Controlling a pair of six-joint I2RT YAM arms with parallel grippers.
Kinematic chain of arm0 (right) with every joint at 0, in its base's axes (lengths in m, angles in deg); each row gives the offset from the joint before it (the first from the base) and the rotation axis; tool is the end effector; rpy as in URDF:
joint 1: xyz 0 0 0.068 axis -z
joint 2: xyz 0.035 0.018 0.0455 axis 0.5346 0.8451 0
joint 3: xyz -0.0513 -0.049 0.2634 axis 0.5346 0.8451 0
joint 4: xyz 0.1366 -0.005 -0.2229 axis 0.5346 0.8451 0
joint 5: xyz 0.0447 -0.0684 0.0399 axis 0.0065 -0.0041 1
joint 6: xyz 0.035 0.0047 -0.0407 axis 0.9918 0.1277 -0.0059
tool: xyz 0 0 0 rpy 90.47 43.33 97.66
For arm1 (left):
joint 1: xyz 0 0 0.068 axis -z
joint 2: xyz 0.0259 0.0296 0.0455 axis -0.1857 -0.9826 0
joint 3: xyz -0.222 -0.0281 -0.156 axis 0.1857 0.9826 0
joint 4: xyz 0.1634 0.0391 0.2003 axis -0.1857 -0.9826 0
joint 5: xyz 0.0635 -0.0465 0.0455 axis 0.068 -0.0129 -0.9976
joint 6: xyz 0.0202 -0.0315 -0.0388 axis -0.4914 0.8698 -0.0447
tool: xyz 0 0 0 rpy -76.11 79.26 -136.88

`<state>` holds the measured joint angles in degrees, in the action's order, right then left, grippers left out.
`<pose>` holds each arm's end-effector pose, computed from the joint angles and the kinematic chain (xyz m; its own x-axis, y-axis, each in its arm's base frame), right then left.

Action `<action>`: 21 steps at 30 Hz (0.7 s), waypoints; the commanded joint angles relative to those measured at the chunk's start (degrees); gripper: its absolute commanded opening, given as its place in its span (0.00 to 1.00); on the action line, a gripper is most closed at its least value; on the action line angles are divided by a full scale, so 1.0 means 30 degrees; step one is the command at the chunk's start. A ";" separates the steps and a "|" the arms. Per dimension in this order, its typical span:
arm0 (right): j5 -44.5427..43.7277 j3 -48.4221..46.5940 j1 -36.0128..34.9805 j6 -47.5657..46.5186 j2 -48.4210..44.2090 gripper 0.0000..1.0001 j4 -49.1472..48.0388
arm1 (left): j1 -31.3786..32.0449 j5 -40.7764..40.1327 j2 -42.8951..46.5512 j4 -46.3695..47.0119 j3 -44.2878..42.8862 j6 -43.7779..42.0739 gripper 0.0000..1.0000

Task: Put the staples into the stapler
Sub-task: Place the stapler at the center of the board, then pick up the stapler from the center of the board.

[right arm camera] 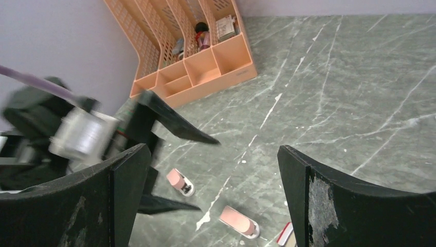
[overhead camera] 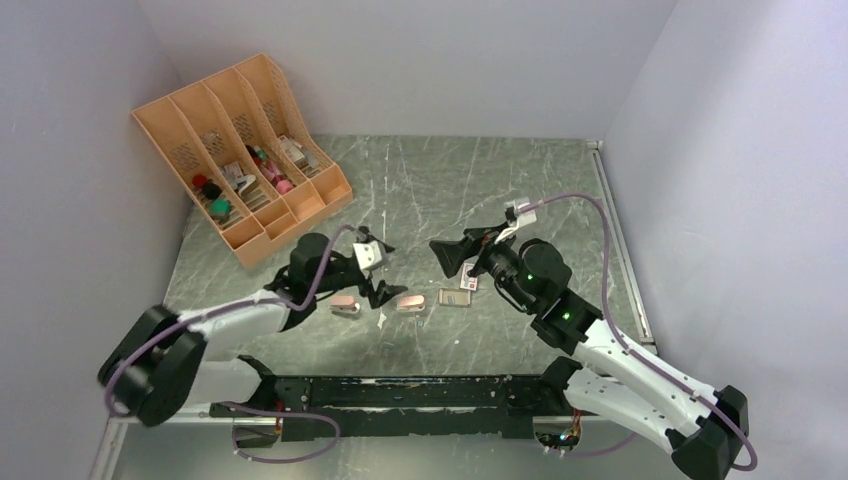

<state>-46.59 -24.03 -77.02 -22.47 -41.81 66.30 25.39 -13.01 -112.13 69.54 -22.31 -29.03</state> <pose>0.1399 0.1324 0.3132 -0.2585 0.3104 -0.9148 -0.5553 0.7271 0.4036 0.1933 -0.1674 0.1880 0.0325 0.2423 -0.9697 0.9626 0.2534 0.0956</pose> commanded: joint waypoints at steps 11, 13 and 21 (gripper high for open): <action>0.5352 -0.0210 -0.0233 -0.8258 0.6310 1.00 -0.3287 | -0.0235 -1.0643 1.4758 -0.7617 -0.0462 0.4703 0.99; 0.7260 -0.0404 -0.0819 -0.9206 0.7775 1.00 -0.4065 | -0.0255 -1.0392 1.6710 -0.8737 -0.0454 0.4332 0.99; 0.9169 -0.2198 -0.3800 -1.3425 1.4891 1.00 -0.7300 | -0.0254 -1.1250 1.9155 -1.2643 -0.1644 0.3064 0.99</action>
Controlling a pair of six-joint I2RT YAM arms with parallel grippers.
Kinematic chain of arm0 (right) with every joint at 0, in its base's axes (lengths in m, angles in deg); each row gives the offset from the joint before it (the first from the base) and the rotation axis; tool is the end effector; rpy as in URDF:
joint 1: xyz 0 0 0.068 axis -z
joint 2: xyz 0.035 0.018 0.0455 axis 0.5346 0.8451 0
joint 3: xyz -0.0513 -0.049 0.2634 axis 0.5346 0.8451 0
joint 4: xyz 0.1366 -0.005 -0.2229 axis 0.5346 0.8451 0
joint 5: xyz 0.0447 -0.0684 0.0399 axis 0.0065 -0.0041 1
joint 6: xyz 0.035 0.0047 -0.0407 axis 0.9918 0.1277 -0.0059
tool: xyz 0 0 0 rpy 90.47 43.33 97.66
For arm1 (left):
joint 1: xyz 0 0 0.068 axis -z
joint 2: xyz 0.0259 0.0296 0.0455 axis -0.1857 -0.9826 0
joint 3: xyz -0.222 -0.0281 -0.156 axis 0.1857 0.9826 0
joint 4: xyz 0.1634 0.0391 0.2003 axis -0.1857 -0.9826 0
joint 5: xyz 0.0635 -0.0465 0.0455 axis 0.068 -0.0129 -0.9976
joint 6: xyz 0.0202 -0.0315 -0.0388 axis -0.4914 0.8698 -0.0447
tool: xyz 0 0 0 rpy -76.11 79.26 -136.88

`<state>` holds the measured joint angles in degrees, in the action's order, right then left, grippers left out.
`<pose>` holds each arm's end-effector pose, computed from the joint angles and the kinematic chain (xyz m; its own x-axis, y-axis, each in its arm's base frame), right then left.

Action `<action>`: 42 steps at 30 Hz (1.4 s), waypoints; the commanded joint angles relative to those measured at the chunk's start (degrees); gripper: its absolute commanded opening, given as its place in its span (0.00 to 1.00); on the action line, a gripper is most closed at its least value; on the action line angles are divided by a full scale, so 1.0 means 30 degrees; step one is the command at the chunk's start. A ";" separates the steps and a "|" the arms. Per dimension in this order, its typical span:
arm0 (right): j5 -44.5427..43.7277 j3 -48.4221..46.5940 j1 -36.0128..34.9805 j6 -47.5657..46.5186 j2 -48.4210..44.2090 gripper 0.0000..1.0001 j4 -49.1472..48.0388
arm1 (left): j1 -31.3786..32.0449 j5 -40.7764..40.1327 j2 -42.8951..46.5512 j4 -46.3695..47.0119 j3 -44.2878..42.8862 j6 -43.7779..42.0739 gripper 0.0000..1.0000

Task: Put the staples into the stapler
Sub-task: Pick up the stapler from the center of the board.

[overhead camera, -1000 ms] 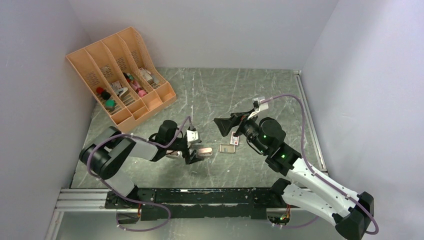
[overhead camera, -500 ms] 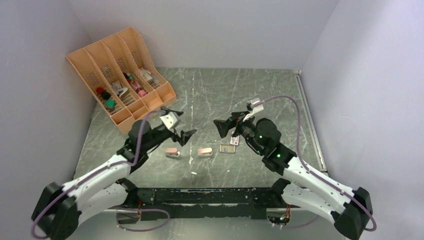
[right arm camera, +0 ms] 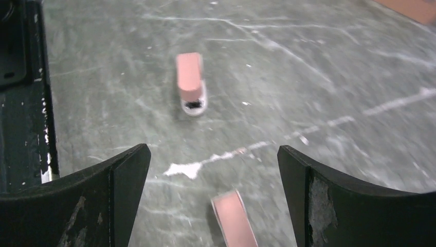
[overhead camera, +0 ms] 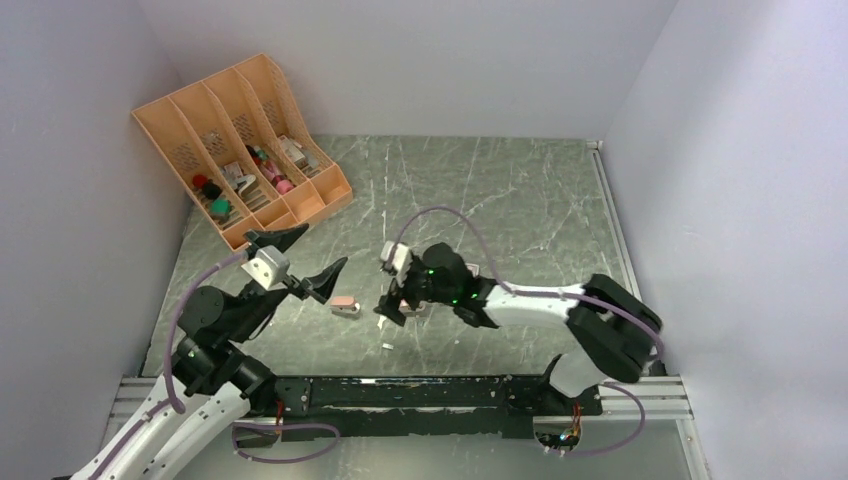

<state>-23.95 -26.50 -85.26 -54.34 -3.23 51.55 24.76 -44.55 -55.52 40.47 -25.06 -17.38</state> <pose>0.1739 0.2462 0.1995 -0.0989 -0.3520 -0.9307 -0.9419 0.3348 -0.0265 0.0882 -0.0670 0.3221 0.2406 -0.0879 -0.9666 0.6347 0.7677 0.0882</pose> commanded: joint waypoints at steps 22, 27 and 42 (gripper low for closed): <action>0.0525 -0.3768 -0.2068 -0.2361 0.9511 0.89 -0.4851 | -0.0044 -0.0616 0.0740 -0.2428 -0.1085 -0.0930 0.99; 0.0176 -0.3925 -0.2068 -0.2538 1.0083 0.83 -0.4752 | -0.0044 -0.0840 0.1057 -0.2053 -0.1092 -0.1158 0.99; 0.0815 -0.4022 -0.2067 -0.2694 1.0785 0.51 -0.3137 | -0.0048 -0.0633 0.1064 -0.2207 -0.1342 -0.1563 0.99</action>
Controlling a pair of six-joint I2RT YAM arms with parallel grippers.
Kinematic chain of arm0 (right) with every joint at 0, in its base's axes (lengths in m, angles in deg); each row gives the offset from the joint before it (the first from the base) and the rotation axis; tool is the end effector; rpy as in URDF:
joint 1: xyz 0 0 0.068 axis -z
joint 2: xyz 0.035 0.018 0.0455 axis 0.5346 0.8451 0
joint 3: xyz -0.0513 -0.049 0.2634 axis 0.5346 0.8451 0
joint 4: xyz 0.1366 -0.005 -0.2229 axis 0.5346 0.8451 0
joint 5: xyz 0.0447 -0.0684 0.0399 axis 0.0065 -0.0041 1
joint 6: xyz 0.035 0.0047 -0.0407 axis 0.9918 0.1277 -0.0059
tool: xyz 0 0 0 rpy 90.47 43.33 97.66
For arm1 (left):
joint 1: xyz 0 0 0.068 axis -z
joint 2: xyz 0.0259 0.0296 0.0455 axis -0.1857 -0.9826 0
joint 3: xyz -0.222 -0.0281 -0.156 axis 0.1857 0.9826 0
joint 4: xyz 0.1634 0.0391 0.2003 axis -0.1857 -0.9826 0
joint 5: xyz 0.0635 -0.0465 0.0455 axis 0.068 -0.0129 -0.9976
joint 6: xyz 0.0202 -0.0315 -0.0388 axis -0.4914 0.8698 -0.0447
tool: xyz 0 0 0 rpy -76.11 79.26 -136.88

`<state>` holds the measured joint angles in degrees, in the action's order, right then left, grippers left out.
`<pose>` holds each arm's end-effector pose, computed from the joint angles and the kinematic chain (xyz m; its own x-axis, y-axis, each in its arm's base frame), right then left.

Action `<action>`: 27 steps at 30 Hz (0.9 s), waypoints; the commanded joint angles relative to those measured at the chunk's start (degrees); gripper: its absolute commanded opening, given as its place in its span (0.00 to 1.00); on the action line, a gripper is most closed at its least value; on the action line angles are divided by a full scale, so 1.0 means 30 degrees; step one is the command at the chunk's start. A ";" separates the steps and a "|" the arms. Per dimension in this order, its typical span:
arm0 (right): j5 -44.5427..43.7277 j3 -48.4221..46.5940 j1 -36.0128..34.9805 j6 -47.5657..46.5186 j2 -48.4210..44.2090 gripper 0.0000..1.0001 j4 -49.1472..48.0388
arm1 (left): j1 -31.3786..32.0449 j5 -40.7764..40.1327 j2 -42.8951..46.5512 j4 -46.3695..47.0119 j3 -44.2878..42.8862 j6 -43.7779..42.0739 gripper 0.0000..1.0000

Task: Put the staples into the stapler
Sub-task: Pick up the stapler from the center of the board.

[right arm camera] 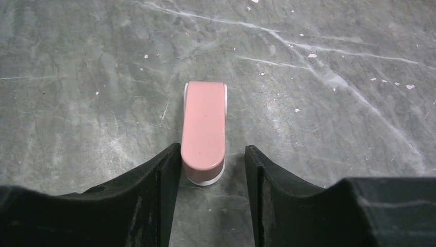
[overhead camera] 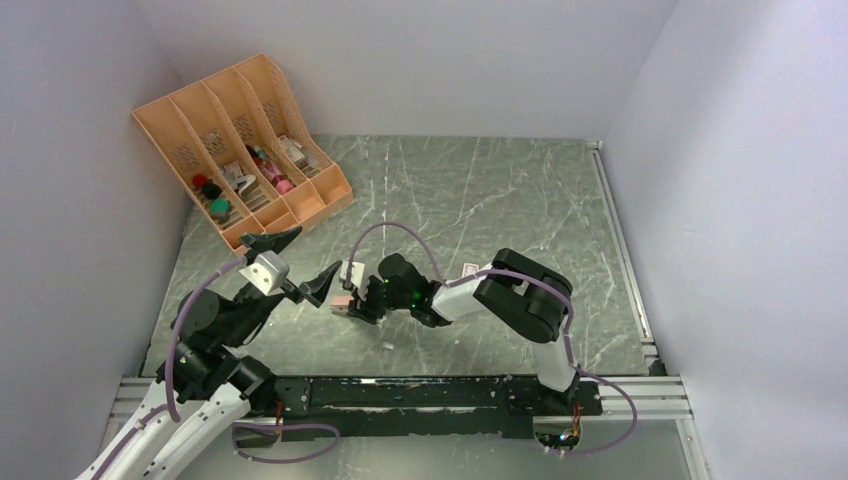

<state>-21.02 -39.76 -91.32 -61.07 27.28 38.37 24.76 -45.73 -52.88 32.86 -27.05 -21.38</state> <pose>0.1888 0.3363 0.1156 0.0223 -0.4293 -0.9029 -0.9863 0.1383 -0.0901 0.0798 -0.0601 0.3235 0.2413 -0.0033 -0.9704 0.6076 0.7803 0.1485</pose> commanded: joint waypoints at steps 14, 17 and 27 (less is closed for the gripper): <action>0.0306 0.2411 0.0341 -0.0165 -0.2675 0.27 0.0031 | -0.0044 0.0537 -0.0610 0.1197 -0.0268 0.0191 0.99; 0.0959 0.3168 0.0650 0.0091 -0.4613 0.27 -0.0068 | -0.0051 0.1727 -0.1334 0.1448 -0.0309 0.0083 0.99; 0.0198 0.5169 0.1319 -0.0469 -1.3642 0.24 0.3849 | -0.0044 0.7133 -0.3846 0.0483 -0.1912 -0.2665 0.99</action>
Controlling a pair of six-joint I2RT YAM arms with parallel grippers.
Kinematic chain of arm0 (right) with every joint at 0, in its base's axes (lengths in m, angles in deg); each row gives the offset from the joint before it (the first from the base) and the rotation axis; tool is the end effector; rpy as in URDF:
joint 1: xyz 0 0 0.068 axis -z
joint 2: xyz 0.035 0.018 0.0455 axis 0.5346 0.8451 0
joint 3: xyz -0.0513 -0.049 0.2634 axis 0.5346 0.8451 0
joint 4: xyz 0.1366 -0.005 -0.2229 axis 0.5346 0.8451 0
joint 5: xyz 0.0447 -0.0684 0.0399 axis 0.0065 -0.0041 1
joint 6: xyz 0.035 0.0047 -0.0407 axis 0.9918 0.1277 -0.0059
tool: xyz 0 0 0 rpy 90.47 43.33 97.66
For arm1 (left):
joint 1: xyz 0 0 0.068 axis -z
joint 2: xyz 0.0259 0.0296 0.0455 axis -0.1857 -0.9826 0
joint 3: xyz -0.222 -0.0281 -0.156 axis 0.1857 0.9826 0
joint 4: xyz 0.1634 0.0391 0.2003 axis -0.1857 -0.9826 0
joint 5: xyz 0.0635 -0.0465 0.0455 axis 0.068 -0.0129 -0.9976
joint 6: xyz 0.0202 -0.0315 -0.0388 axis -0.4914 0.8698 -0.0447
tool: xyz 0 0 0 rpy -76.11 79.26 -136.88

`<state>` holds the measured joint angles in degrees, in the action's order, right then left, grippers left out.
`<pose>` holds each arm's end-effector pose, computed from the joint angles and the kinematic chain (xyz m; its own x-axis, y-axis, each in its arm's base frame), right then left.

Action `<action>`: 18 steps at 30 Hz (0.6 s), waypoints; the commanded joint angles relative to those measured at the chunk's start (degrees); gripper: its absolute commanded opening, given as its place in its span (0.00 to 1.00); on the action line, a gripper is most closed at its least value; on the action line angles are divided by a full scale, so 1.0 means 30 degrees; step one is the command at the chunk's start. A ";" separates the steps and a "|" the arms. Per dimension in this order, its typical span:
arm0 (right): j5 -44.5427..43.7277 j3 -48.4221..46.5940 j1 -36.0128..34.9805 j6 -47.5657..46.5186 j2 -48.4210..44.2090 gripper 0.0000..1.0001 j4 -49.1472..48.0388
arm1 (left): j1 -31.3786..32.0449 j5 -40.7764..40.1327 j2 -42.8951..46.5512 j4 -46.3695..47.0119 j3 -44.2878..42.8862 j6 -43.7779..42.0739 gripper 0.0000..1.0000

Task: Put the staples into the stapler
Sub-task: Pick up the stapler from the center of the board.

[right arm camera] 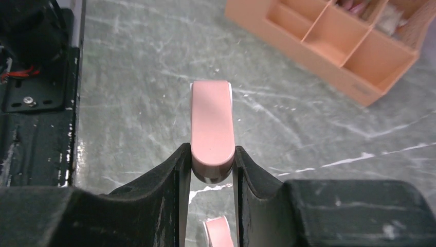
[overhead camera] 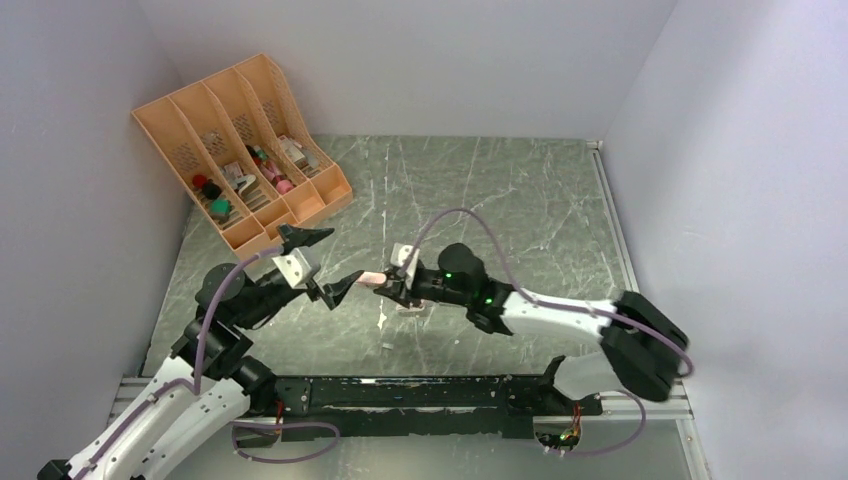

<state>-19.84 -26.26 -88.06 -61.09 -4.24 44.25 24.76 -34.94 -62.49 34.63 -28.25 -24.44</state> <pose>0.1603 0.2568 0.2164 0.1108 -0.2615 -0.9588 -0.9661 0.1982 -0.1657 0.1011 -0.0834 0.3178 0.2071 0.0784 -0.9752 0.7428 0.6360 0.2089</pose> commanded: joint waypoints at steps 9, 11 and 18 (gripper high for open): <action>0.0757 -0.0259 0.0271 -0.0891 -1.0010 0.23 0.8414 | -0.0058 0.9146 -0.2644 0.1058 -0.3199 -0.2308 0.99; 0.0748 -0.0646 0.0257 -0.1005 -1.0912 0.23 0.9259 | -0.0038 1.0392 -0.3361 0.1307 -0.3587 -0.2152 0.98; 0.0789 -0.1479 0.0257 -0.1196 -1.2579 0.22 1.0096 | 0.0011 1.2609 -0.5527 0.2660 -0.3713 -0.0997 0.94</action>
<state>-17.98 -28.31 -87.41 -63.82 -39.80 71.94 24.76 -4.67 -76.98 38.11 -38.74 -29.73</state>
